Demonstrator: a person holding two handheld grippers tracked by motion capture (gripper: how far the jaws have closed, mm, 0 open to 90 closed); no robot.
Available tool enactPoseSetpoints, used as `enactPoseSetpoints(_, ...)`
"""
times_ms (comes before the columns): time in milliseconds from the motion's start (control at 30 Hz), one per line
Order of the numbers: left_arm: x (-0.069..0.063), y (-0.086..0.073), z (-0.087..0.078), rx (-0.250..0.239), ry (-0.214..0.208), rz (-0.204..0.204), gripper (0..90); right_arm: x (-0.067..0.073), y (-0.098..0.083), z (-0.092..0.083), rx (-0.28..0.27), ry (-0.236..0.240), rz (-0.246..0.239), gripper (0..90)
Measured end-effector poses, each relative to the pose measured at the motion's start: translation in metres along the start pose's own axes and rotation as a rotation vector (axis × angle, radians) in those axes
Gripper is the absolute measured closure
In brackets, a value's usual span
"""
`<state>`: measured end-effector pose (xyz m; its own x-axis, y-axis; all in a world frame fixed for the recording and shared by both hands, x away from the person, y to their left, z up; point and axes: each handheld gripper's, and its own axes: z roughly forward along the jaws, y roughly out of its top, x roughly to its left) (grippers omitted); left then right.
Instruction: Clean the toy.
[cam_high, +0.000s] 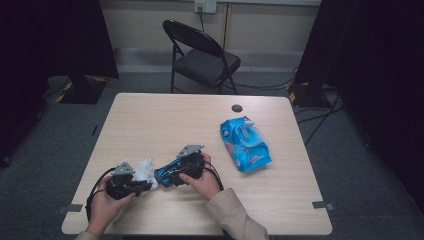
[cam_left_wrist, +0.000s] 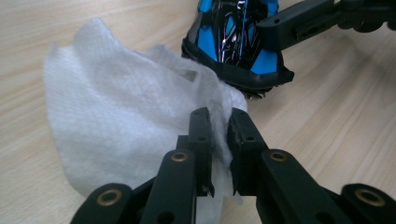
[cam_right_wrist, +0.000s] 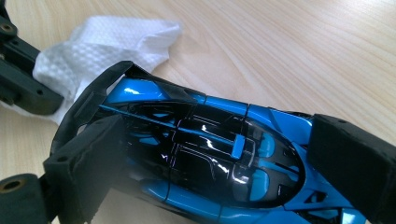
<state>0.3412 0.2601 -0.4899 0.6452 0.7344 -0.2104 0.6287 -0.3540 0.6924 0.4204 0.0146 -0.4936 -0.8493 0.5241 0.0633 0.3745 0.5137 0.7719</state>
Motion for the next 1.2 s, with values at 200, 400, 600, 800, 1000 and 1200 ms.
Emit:
enactPoseSetpoints(200, -0.002, 0.003, 0.002, -0.024, 0.03, 0.028, 58.3, -0.001, 0.002, 0.0, 0.015, 0.003, -0.002, 4.6)
enactPoseSetpoints(400, 0.005, 0.005, 0.006, -0.035, 0.038, 0.0, 52.8, 0.0, 0.001, 0.0, 0.012, 0.005, 0.0, 4.6)
enactPoseSetpoints(600, 0.015, 0.003, 0.01, -0.034, 0.04, -0.043, 68.6, 0.0, 0.001, 0.0, 0.014, 0.004, 0.001, 4.6)
enactPoseSetpoints(800, 0.014, 0.005, 0.006, -0.001, 0.024, -0.065, 77.3, 0.0, 0.001, 0.0, 0.012, 0.002, 0.0, 4.6)
enactPoseSetpoints(1000, 0.009, 0.01, -0.003, -0.014, 0.051, -0.024, 66.4, 0.0, 0.003, 0.0, 0.026, 0.005, -0.002, 4.6)
enactPoseSetpoints(1200, 0.008, 0.012, -0.015, -0.051, 0.064, -0.01, 57.0, 0.0, 0.003, 0.0, 0.027, 0.005, -0.003, 4.6)
